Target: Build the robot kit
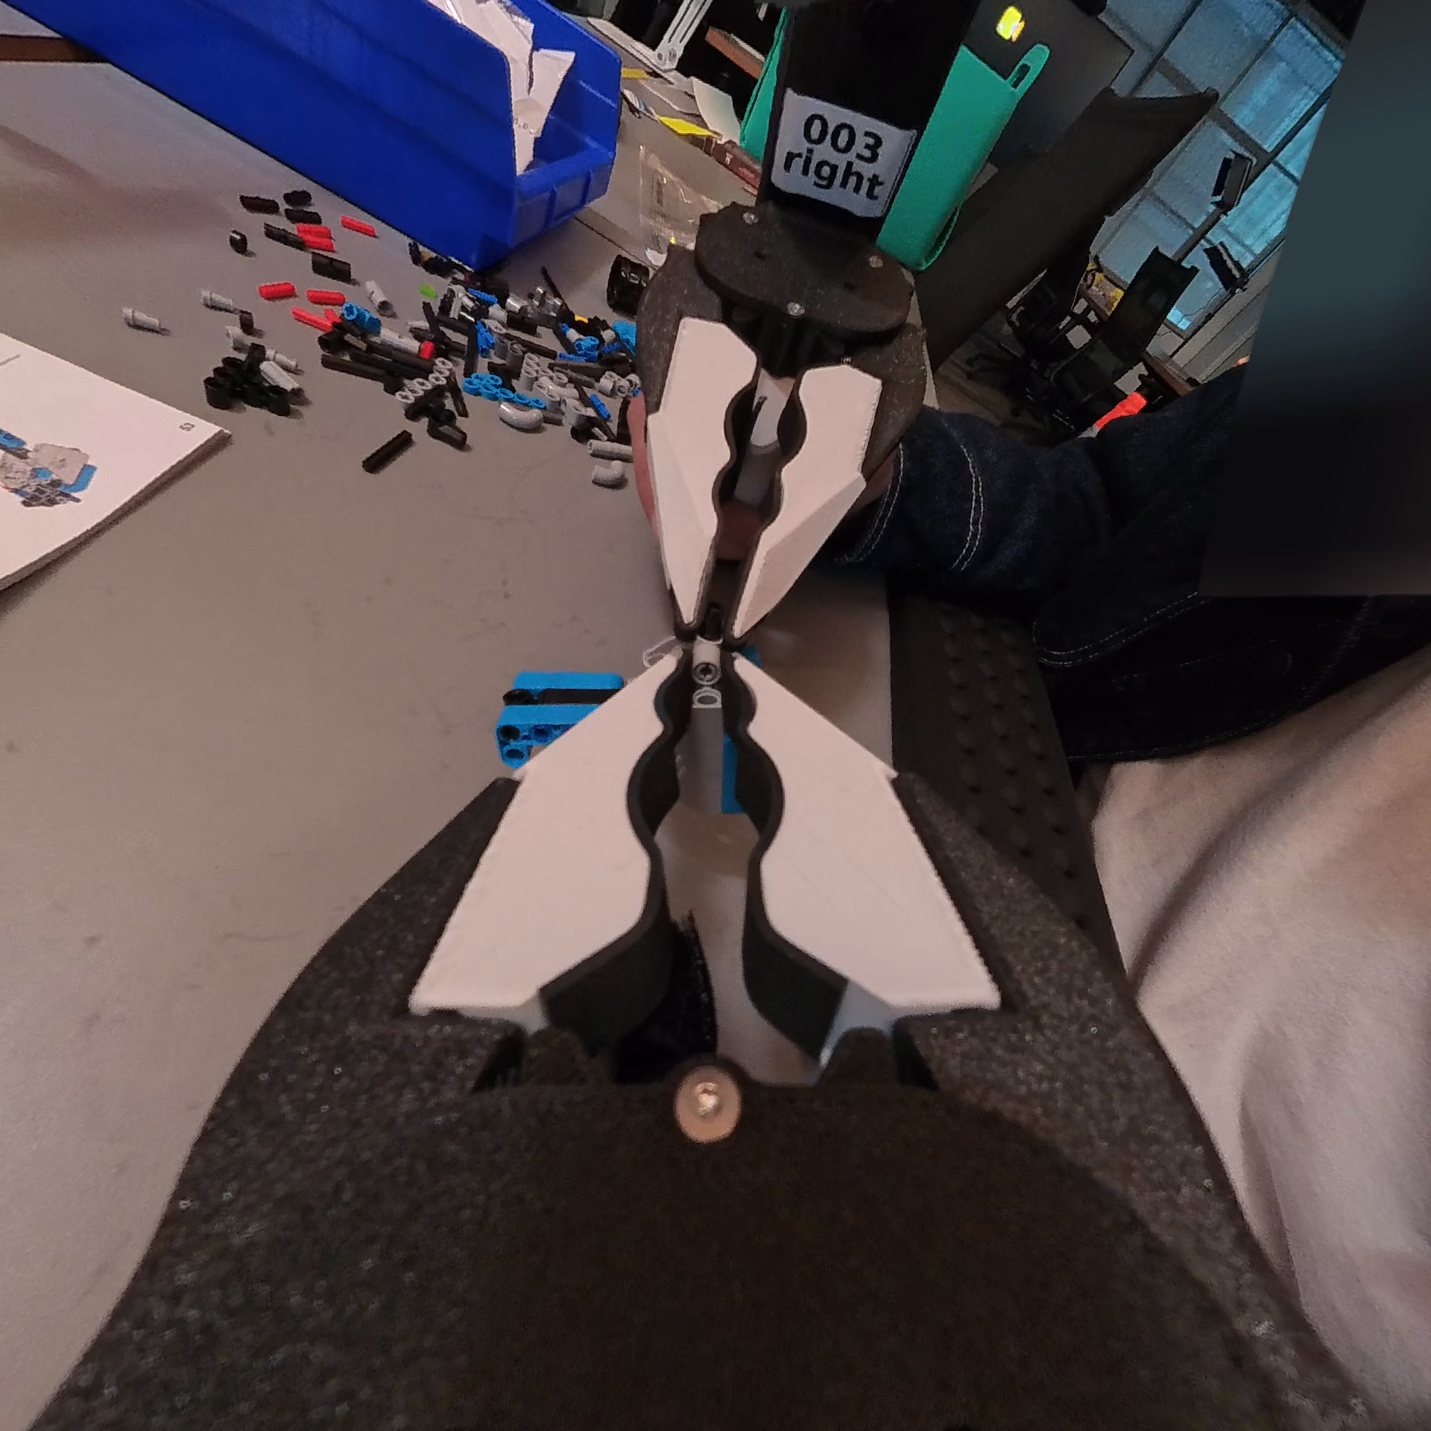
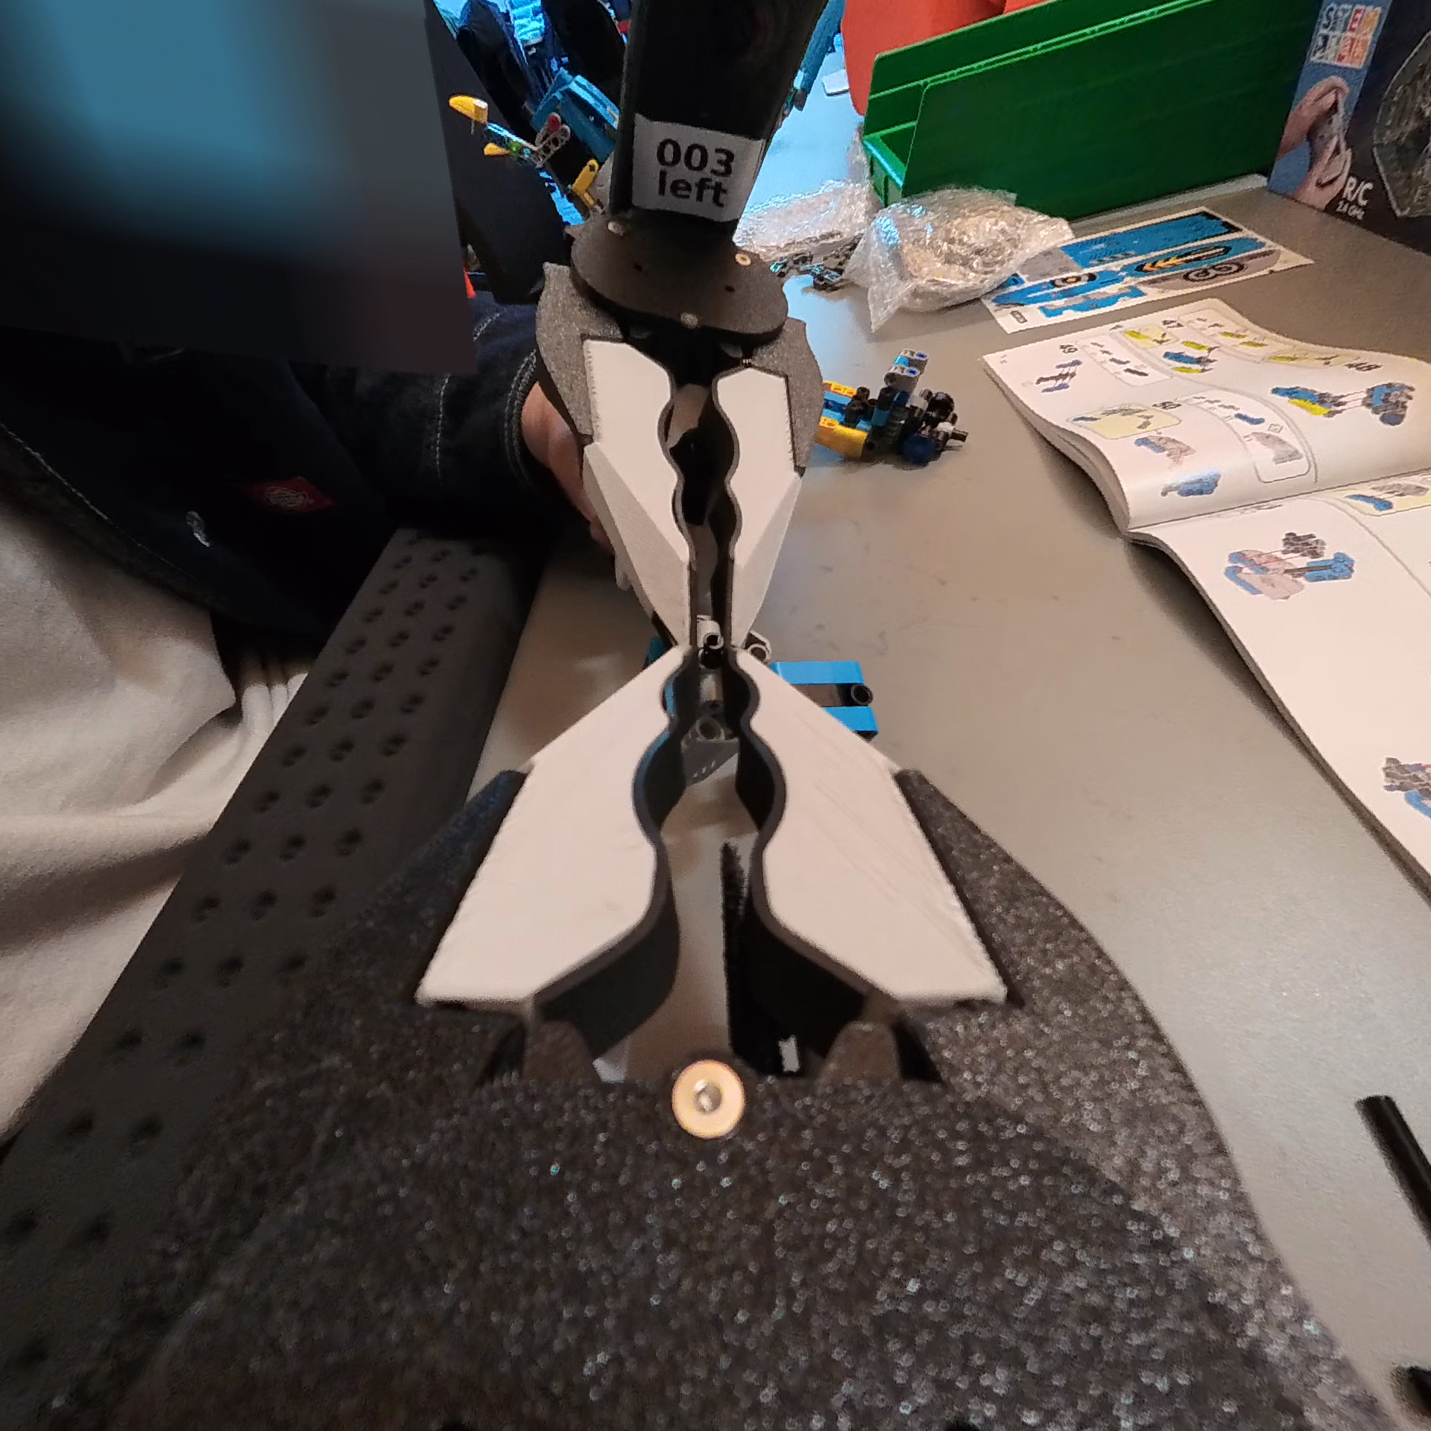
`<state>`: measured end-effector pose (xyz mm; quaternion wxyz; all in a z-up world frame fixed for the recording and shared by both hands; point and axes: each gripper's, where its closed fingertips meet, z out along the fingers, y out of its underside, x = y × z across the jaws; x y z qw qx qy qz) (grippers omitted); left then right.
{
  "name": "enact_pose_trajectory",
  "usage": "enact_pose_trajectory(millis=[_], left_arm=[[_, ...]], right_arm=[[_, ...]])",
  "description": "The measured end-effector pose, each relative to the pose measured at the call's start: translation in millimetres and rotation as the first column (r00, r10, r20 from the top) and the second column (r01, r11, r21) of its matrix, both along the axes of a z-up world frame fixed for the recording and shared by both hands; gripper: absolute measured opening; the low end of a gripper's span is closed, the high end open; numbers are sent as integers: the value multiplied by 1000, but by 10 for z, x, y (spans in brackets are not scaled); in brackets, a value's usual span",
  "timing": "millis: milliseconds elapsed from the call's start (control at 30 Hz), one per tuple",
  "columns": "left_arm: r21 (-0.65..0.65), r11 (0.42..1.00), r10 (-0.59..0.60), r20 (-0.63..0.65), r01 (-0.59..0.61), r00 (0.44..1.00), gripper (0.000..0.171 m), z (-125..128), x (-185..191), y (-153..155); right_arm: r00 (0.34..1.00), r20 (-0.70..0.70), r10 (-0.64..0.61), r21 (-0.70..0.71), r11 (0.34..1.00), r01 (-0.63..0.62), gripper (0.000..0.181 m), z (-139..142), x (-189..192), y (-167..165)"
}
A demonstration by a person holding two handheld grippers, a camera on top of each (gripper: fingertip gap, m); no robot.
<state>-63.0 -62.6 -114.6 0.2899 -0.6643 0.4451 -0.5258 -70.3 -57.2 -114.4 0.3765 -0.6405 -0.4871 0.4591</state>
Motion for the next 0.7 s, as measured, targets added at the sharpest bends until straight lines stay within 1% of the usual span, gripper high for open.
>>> enact_pose_trajectory(millis=[700], left_arm=[[20,1000,-12,-10,12,1000,6,-5,-19,-18]], right_arm=[[1000,12,14,-7,1000,-14,3,-8,5,-27]])
